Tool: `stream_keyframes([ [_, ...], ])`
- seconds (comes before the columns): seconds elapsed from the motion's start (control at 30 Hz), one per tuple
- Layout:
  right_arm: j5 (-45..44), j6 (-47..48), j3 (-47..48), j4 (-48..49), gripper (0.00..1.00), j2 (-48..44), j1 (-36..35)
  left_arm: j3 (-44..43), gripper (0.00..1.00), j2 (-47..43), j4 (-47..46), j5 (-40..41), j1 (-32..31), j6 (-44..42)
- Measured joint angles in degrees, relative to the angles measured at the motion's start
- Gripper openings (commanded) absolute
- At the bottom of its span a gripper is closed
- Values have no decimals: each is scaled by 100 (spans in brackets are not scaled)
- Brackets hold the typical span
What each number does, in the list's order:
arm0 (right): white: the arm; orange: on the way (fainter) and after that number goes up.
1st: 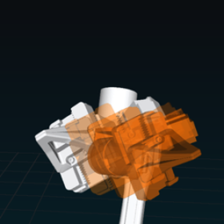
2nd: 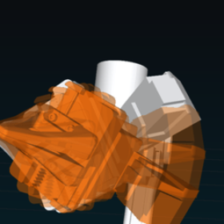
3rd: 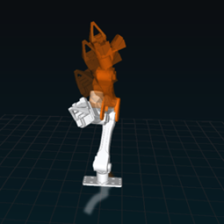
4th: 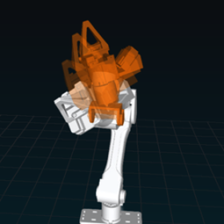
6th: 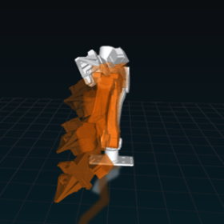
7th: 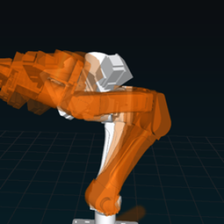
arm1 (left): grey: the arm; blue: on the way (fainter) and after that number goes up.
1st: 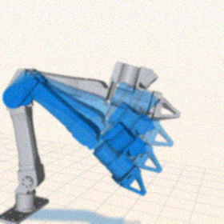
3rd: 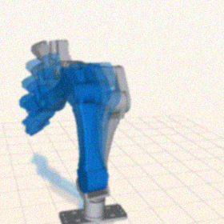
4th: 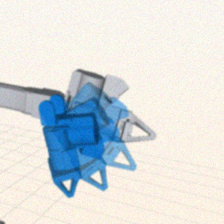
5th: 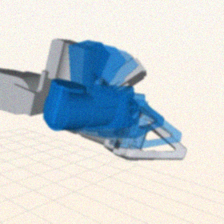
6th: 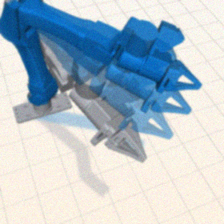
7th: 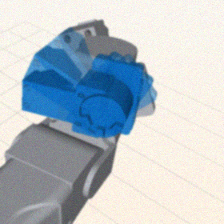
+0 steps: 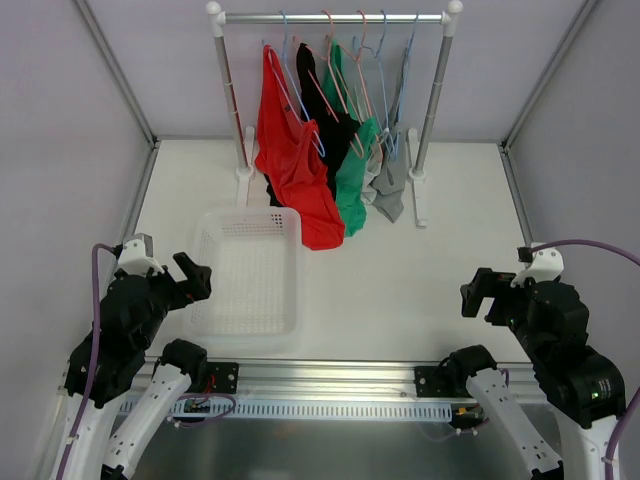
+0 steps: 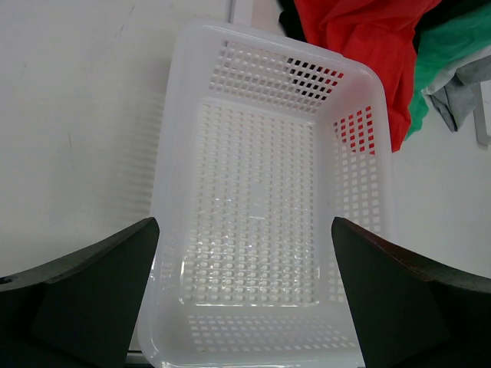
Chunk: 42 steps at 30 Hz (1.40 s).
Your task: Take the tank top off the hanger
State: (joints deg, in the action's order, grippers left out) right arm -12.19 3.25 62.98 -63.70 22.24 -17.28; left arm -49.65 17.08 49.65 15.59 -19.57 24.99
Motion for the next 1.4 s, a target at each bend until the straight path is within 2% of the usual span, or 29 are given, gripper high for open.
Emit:
stream_keyframes([
  [0.3, 0, -61, -33, 190, 100, 2, 0, 11, 99, 55, -20, 0, 0, 7],
  [0.5, 566, -149, -15, 675, 99, 409, 0, 50, 99, 136, -52, 0, 0, 13],
  [0.7, 1311, -236, 662, 1512, 99, 1840, 0, 66, 99, 136, -61, 2, 0, 17],
  [0.83, 1626, -214, 1399, 2223, 88, 2916, 0, 68, 99, 136, -76, 4, 0, 46],
  [0.97, 1604, -68, 2334, 2702, 73, 4148, 2, 70, 99, 136, -83, 4, 0, 98],
  [1.07, 1537, 59, 2983, 3016, 65, 5053, 2, 74, 99, 136, -85, 4, 0, 109],
  [1.23, 1325, 291, 4142, 3115, 60, 6352, 2, 74, 99, 136, -87, 7, 0, 118],
  [1.4, 1132, 391, 5115, 3147, 57, 7143, 2, 83, 99, 116, -90, 7, 0, 118],
])
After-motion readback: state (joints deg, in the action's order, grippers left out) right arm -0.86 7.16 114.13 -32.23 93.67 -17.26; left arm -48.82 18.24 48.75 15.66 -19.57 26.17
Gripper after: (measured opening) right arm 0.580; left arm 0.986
